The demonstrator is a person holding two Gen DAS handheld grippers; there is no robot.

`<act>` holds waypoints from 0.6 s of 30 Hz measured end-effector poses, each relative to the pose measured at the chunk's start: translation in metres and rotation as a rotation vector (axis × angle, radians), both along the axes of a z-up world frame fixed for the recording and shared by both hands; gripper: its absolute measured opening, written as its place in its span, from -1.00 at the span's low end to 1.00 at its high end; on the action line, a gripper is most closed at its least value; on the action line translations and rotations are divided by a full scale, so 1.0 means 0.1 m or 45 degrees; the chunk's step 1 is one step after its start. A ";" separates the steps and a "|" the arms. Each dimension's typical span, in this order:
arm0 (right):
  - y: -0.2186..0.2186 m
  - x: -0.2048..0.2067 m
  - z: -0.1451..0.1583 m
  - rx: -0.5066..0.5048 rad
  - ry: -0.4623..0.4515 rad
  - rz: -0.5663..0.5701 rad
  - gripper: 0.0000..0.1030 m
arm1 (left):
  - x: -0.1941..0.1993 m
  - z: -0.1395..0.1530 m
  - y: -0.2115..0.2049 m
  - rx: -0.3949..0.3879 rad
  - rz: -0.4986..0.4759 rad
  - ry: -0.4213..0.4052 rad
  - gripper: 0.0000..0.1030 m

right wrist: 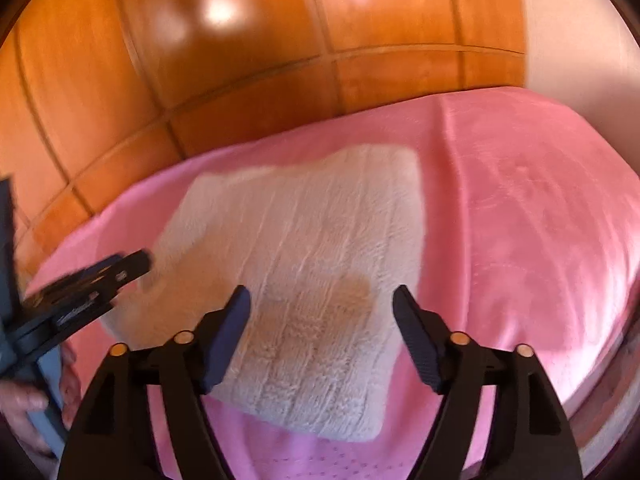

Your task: Fold small clothes

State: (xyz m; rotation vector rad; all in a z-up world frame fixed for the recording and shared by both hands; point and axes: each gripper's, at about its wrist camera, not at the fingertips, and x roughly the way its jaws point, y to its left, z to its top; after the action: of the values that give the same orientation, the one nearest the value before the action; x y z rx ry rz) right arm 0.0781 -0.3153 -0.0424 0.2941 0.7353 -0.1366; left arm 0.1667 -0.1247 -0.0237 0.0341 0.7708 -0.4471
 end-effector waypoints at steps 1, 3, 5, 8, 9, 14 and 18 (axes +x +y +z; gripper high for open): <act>0.03 -0.03 0.09 -0.019 -0.029 -0.016 0.47 | -0.05 0.03 0.04 -0.004 0.014 -0.016 0.07; 0.09 -0.03 0.24 -0.068 -0.067 -0.060 0.71 | -0.13 0.10 0.11 -0.014 0.033 -0.036 0.23; 0.20 -0.08 0.34 -0.101 -0.106 -0.089 0.84 | -0.20 0.15 0.22 -0.037 0.065 -0.056 0.35; 0.35 -0.07 0.37 -0.152 -0.106 -0.078 0.90 | -0.22 0.23 0.30 -0.054 0.105 -0.052 0.43; 0.37 -0.09 0.37 -0.163 -0.109 -0.092 0.90 | -0.23 0.25 0.30 -0.052 0.112 -0.068 0.54; 0.46 -0.18 0.30 -0.206 -0.092 -0.170 0.95 | -0.45 0.33 0.36 0.012 0.160 -0.166 0.77; 0.50 -0.25 0.25 -0.245 -0.081 -0.223 0.95 | -0.61 0.34 0.40 0.070 0.173 -0.214 0.81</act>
State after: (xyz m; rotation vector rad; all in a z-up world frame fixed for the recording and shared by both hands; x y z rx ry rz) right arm 0.0535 -0.2650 -0.0170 0.1777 0.6274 -0.3602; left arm 0.1053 -0.0845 0.0099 0.0693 0.6160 -0.2894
